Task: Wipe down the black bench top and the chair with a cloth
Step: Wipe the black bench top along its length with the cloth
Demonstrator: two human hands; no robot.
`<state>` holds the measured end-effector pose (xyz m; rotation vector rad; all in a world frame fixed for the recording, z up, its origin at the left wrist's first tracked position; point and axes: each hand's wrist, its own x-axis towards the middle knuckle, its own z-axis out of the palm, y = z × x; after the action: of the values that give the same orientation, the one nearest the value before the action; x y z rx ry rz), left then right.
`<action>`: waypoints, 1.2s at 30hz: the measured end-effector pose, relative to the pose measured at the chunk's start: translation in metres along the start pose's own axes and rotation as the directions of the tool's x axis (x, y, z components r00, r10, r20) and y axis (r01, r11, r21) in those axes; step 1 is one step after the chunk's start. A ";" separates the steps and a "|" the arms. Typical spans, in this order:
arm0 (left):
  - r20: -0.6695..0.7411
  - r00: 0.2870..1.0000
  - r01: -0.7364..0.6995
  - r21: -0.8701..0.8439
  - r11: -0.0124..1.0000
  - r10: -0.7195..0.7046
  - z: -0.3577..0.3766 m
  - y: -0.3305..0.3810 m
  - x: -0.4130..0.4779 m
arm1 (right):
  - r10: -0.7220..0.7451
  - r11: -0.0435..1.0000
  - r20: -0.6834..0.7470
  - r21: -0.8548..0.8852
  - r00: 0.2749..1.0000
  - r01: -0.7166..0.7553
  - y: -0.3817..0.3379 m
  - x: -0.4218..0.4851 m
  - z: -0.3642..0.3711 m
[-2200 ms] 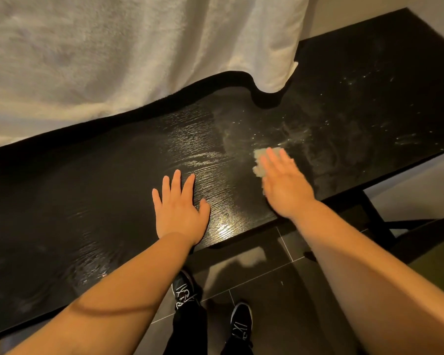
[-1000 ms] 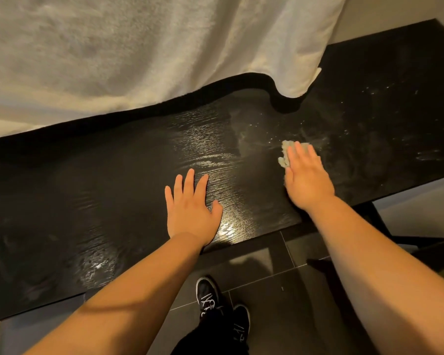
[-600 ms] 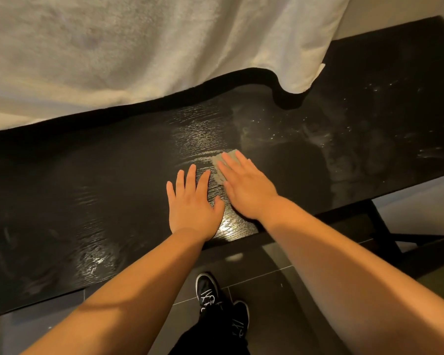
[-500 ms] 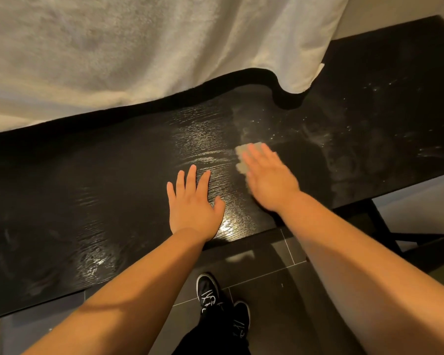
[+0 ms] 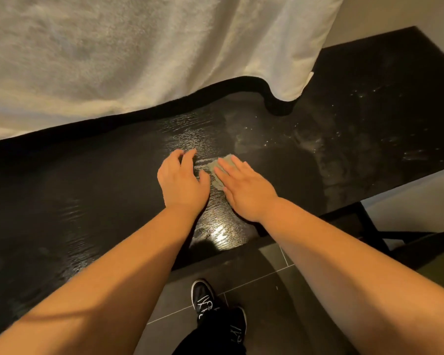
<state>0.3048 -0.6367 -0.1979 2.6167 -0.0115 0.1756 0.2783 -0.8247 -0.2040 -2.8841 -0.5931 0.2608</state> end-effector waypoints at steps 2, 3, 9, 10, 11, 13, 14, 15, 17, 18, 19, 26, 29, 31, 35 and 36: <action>0.105 0.993 -0.064 0.088 0.994 0.055 0.006 -0.001 0.030 | 0.120 0.993 -0.034 -0.015 0.992 -0.120 0.030 0.003 -0.005; 0.165 0.984 -0.097 0.145 0.985 0.072 0.010 -0.005 0.040 | 0.217 0.976 -0.064 -0.001 0.974 -0.218 0.047 0.002 -0.008; 0.300 0.952 -0.165 0.314 0.935 0.067 0.022 -0.013 0.049 | 0.559 0.829 -0.117 0.051 0.821 -0.557 0.075 -0.002 -0.019; 0.302 0.951 -0.158 0.313 0.936 0.060 0.022 -0.011 0.050 | 0.544 0.838 -0.142 0.058 0.827 -0.542 0.062 0.003 -0.018; 0.302 0.952 -0.153 0.313 0.937 0.055 0.022 -0.010 0.051 | 0.500 0.866 -0.157 0.066 0.852 -0.496 0.045 0.009 -0.018; 0.292 0.955 -0.153 0.317 0.936 0.057 0.020 -0.010 0.051 | 0.338 0.941 -0.123 0.056 0.933 -0.334 0.014 0.023 -0.013; 0.291 0.955 -0.157 0.320 0.934 0.060 0.020 -0.011 0.051 | 0.263 0.964 -0.073 0.040 0.962 -0.261 0.004 0.027 -0.011; 0.293 0.954 -0.160 0.321 0.933 0.062 0.021 -0.011 0.051 | 0.213 0.977 -0.025 0.024 0.977 -0.212 0.001 0.030 -0.009; 0.295 0.954 -0.160 0.324 0.932 0.062 0.022 -0.011 0.052 | 0.141 0.990 -0.005 0.007 0.990 -0.141 0.017 0.032 -0.007; 0.297 0.953 -0.159 0.324 0.933 0.059 0.022 -0.011 0.052 | 0.136 0.991 -0.024 0.010 0.990 -0.135 0.028 0.030 -0.009; 0.301 0.952 -0.156 0.324 0.933 0.055 0.021 -0.011 0.052 | 0.168 0.986 -0.052 0.020 0.985 -0.167 0.042 0.028 -0.010; 0.308 0.950 -0.156 0.333 0.930 0.049 0.019 -0.009 0.052 | 0.515 0.857 -0.122 0.066 0.849 -0.510 0.106 0.001 -0.024; 0.302 0.952 -0.154 0.334 0.930 0.049 0.020 -0.010 0.053 | 0.485 0.874 -0.137 0.060 0.863 -0.482 0.062 0.020 -0.019; 0.302 0.952 -0.153 0.333 0.930 0.048 0.021 -0.010 0.052 | 0.310 0.951 -0.126 0.032 0.942 -0.309 0.025 0.035 -0.011; 0.289 0.956 -0.155 0.325 0.933 0.058 0.021 -0.011 0.052 | 0.080 0.997 -0.091 0.021 0.993 -0.078 0.020 0.050 -0.006; 0.290 0.955 -0.156 0.325 0.933 0.059 0.021 -0.011 0.052 | 0.093 0.996 -0.096 0.023 0.991 -0.091 0.034 0.049 -0.009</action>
<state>0.3594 -0.6365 -0.2149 2.9729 -0.2455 -0.1675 0.3373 -0.8372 -0.2092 -2.8903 -0.4389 0.1366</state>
